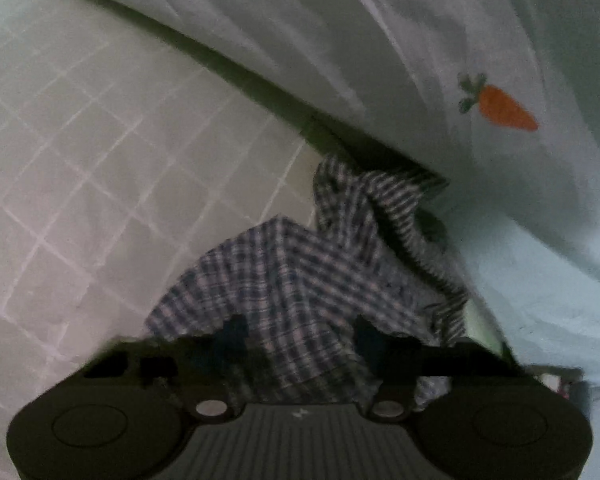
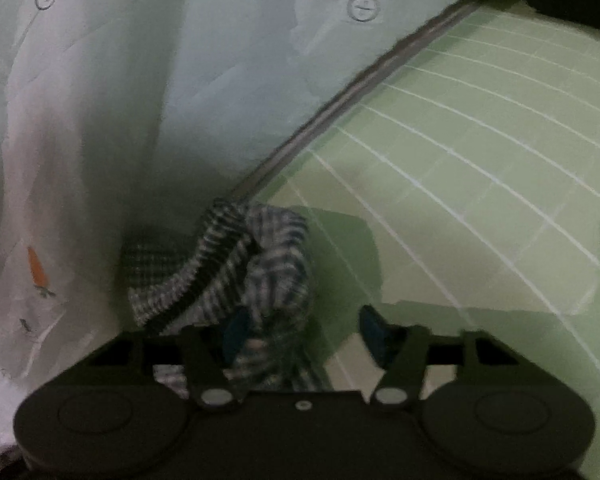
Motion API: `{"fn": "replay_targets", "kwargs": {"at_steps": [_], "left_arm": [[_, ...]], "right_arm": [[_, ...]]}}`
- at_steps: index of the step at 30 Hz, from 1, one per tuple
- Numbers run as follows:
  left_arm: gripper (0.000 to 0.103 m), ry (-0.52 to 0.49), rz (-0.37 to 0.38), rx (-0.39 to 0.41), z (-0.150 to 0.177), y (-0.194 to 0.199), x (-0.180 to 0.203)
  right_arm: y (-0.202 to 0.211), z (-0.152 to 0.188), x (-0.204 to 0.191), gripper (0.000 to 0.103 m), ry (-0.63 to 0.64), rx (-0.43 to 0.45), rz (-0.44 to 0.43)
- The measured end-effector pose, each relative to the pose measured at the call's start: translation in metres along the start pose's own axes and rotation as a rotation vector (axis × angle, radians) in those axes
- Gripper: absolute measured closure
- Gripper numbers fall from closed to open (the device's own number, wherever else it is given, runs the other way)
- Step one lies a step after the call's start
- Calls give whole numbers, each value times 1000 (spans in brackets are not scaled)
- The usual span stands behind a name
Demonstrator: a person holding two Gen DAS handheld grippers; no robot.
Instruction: Fold clothes
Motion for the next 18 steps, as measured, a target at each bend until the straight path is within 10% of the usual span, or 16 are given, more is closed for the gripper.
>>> {"fn": "replay_targets", "kwargs": {"at_steps": [5,18], "left_arm": [[85,25,-3,9,0,6,-18],[98,29,27,263,-53,94,-29]], "right_arm": [[-6,-11,-16,99,45,13,-33],[1,-60,-113,101,258,182,-165]]}}
Point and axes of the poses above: each gripper's, at about its wrist camera, not at the fingertips, and y roughly against the way its jaws point, x to its right, z to its underside, the point moved 3 cm from there along -y, roughly the way its jaws point, and after that the axes turned 11 degrees about z, right-handed, at the moved point
